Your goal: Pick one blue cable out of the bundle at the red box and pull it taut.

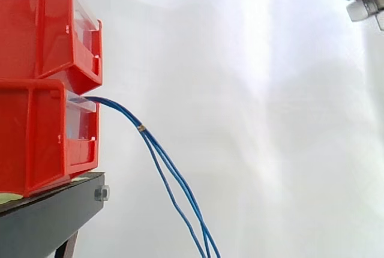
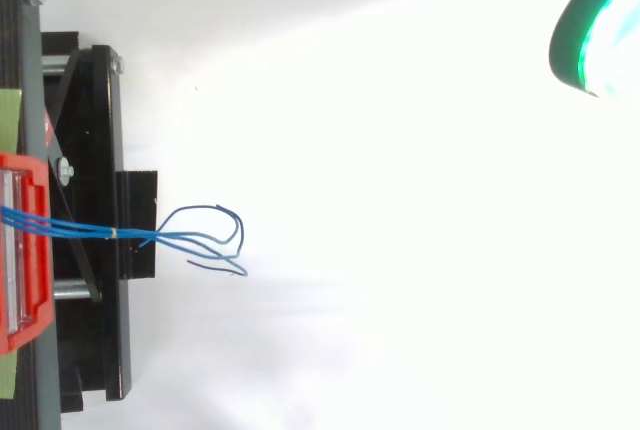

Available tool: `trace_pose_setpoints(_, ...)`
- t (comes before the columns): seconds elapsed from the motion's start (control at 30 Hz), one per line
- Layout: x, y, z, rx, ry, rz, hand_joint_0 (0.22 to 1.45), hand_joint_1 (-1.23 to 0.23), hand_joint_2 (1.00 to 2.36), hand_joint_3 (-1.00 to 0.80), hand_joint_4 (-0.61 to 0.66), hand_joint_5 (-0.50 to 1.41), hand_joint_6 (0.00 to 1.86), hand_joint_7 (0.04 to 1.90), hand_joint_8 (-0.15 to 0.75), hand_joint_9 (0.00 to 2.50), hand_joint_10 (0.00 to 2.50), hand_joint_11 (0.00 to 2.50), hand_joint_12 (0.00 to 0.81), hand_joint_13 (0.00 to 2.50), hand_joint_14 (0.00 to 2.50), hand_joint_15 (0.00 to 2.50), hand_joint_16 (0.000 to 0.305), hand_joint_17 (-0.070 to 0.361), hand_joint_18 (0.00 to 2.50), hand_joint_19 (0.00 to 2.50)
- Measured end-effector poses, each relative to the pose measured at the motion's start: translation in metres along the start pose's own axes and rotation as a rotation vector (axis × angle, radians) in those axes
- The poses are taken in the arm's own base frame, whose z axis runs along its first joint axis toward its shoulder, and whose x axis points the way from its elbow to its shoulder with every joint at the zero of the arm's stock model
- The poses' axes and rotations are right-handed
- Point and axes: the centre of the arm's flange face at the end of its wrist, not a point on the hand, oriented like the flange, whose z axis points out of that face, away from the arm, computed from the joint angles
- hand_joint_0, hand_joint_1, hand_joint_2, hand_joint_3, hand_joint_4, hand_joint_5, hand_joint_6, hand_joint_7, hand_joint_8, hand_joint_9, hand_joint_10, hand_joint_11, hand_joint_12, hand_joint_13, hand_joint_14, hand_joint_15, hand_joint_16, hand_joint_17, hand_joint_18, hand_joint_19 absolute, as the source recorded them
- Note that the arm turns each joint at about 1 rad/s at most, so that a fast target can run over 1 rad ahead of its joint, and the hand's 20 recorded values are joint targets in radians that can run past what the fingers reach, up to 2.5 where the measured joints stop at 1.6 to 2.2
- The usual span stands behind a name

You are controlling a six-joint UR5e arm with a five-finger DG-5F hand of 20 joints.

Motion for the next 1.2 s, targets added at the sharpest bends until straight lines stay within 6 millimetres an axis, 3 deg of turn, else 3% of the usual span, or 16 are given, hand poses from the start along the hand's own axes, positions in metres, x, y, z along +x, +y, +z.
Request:
trace_pose_setpoints(0.17, 0.004, -0.005, 0.012, -0.038, -0.015, 0.005, 0.50, -0.63, 1.00, -0.50, 0.28, -0.22, 0.50, 0.74, 0.328, 0.35, 0.00, 0.21, 0.418, 0.35, 0.00, 0.08, 0.068, 0.153, 0.42, 0.19)
trace_pose_setpoints(0.47, 0.022, -0.048, 0.046, -0.039, -0.007, 0.035, 0.50, -0.64, 1.00, -0.50, 0.27, -0.20, 0.50, 0.75, 0.328, 0.20, 0.00, 0.13, 0.425, 0.46, 0.00, 0.17, 0.065, 0.146, 0.54, 0.32)
trace_pose_setpoints(0.87, 0.035, -0.061, 0.061, -0.075, -0.003, 0.045, 0.50, -0.66, 1.00, -0.50, 0.29, -0.20, 0.50, 0.75, 0.310, 0.05, 0.00, 0.00, 0.425, 0.40, 0.00, 0.16, 0.065, 0.146, 0.50, 0.31)
trace_pose_setpoints(1.2, 0.060, -0.128, 0.093, -0.043, 0.021, 0.112, 0.52, -0.75, 1.00, -0.50, 0.34, -0.19, 0.50, 0.79, 0.314, 0.07, 0.00, 0.00, 0.416, 0.43, 0.00, 0.17, 0.062, 0.141, 0.53, 0.32)
